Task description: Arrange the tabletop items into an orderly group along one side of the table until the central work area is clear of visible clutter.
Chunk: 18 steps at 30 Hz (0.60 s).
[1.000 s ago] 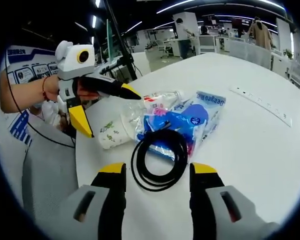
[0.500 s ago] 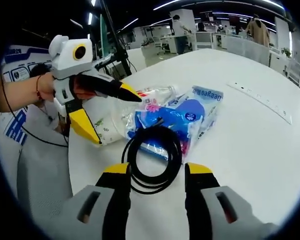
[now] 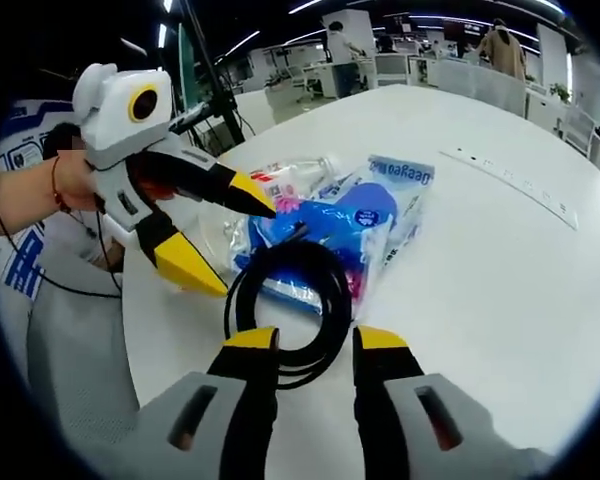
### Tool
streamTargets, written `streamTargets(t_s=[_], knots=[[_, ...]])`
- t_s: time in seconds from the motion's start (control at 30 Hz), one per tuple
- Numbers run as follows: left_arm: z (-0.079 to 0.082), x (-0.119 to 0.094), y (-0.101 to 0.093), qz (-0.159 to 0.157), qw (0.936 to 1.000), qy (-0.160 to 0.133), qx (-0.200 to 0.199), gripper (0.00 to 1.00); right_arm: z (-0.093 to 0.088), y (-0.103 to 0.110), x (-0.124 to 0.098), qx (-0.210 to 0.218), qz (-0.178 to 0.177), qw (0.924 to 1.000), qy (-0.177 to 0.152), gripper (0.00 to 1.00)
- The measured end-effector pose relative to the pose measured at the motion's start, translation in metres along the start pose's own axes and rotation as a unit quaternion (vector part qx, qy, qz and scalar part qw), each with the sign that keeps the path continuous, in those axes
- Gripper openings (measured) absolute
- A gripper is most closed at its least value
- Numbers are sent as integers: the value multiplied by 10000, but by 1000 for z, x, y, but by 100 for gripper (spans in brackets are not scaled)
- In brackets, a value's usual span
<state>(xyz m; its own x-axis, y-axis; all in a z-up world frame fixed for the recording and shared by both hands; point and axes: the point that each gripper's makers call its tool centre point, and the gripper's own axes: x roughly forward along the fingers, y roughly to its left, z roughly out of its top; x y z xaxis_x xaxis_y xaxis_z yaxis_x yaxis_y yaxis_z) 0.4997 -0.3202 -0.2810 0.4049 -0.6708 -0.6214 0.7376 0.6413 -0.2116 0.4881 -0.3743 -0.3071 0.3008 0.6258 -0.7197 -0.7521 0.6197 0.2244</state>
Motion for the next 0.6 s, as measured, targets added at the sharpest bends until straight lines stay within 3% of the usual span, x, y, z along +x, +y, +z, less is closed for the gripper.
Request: streamTargets(t_s=[0.6], knots=[[-16,15,9,322,9984,452,-96,36,-9,-1,10,198,-91,9997,92,21]])
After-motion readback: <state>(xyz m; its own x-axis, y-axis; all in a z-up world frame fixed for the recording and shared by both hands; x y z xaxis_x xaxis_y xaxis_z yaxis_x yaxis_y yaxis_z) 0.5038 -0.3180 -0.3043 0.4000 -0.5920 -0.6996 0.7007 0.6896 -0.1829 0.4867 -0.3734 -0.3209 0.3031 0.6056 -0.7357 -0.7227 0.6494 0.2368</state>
